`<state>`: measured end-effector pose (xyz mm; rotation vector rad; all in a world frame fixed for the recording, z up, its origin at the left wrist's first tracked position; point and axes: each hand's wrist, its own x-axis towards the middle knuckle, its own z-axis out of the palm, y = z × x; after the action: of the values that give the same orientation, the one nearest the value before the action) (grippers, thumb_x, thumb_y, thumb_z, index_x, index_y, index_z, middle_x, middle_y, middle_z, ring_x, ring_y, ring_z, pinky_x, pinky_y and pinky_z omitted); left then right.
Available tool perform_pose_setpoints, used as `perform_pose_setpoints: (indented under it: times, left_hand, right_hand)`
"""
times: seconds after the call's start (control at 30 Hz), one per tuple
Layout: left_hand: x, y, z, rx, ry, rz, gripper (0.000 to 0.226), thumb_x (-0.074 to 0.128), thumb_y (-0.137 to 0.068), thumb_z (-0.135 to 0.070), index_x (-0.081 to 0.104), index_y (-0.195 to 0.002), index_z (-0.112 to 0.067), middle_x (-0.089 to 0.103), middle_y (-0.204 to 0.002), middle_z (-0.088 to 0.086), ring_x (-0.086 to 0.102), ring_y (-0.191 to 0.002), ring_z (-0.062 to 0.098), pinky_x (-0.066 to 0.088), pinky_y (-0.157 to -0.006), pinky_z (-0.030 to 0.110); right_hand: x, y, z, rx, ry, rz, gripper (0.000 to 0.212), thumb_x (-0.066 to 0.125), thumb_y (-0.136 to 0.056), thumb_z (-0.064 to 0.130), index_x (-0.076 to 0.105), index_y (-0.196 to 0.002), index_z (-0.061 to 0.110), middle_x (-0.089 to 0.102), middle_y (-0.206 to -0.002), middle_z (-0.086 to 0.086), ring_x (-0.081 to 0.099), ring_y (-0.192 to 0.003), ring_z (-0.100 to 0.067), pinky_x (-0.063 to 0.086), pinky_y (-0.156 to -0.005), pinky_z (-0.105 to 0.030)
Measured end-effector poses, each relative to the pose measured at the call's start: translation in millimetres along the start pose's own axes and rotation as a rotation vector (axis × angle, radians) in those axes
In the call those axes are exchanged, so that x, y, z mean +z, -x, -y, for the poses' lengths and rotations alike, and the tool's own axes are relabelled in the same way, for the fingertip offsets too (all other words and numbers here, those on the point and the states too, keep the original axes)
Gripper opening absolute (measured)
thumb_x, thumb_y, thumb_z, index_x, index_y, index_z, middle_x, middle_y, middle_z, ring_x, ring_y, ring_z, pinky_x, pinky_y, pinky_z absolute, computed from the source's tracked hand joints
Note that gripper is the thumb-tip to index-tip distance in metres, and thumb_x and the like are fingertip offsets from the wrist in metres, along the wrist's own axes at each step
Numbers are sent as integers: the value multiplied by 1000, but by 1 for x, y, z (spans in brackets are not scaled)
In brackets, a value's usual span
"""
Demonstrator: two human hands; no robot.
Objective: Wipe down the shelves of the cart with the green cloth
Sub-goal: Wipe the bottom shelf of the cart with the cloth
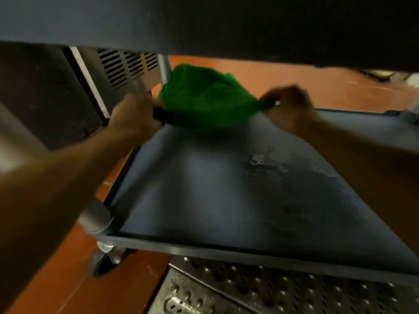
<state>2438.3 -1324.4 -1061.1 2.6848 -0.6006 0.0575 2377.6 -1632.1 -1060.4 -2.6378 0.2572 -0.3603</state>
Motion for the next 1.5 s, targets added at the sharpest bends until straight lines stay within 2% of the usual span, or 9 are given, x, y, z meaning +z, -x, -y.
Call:
perform_pose_setpoints:
  times: [0.13,0.27,0.37,0.53,0.87,1.1,1.27,1.37,1.5]
  left_hand:
    - [47,21,19,-77,-237,204,31,65,-87,-25,69,-118,-31,71,-118,6,65,-109,30,56,-91,45]
    - [61,27,27,-57,-264,145,31,60,-92,-26,62,-123,-26,68,-116,9,62,-109,32,55,-85,46]
    - [60,28,28,-33,-269,123,28,58,-94,-22,65,-121,-24,69,-115,10,63,-108,33,55,-85,45]
    - [60,38,26,-62,-235,176,21,50,-99,-16,58,-119,-13,64,-103,16,62,-90,34,54,-79,48]
    - [27,72,4,54,-333,345,24,52,-96,-25,54,-119,-21,64,-97,12,64,-81,31,57,-73,47]
    - [20,118,5,17,-202,427,20,47,-101,-27,49,-121,-26,62,-91,1,63,-69,15,59,-68,41]
    - [13,147,3,70,-188,390,16,39,-97,-34,47,-110,-32,62,-97,-4,65,-79,13,57,-73,40]
    - [7,164,-5,98,-213,437,15,38,-98,-38,48,-109,-37,60,-97,-12,63,-79,5,56,-74,32]
    - [-2,184,-5,96,-206,468,15,35,-97,-45,45,-107,-46,59,-92,-20,63,-78,-1,56,-71,30]
  right_hand:
    - [46,43,-13,73,265,421,39,69,-87,26,66,-124,16,66,-122,-12,61,-112,-31,48,-95,-33]
    - [73,47,-19,14,253,352,65,60,-91,26,33,-150,22,36,-151,-13,40,-135,-37,38,-110,-48]
    - [82,47,-26,-45,235,353,51,52,-99,20,40,-148,23,27,-160,-5,30,-144,-33,28,-118,-47]
    - [84,64,-41,-8,42,250,38,48,-100,10,56,-136,19,55,-140,-14,57,-121,-36,43,-105,-39]
    - [52,129,-44,-41,-140,247,37,53,-99,10,60,-133,24,66,-125,-7,62,-105,-16,46,-91,-25]
    - [31,166,-36,31,-193,339,36,48,-101,23,55,-127,46,72,-99,-12,68,-87,-36,55,-80,-55]
    - [16,188,-29,46,-242,344,36,49,-100,26,53,-105,61,68,-74,-10,64,-63,-26,54,-63,-41]
    - [7,199,-30,65,-245,374,34,48,-100,29,56,-106,61,71,-88,-8,68,-79,-26,54,-77,-47]
    - [-6,216,-33,69,-221,435,31,48,-99,31,59,-104,60,71,-100,8,66,-93,-7,52,-90,-34]
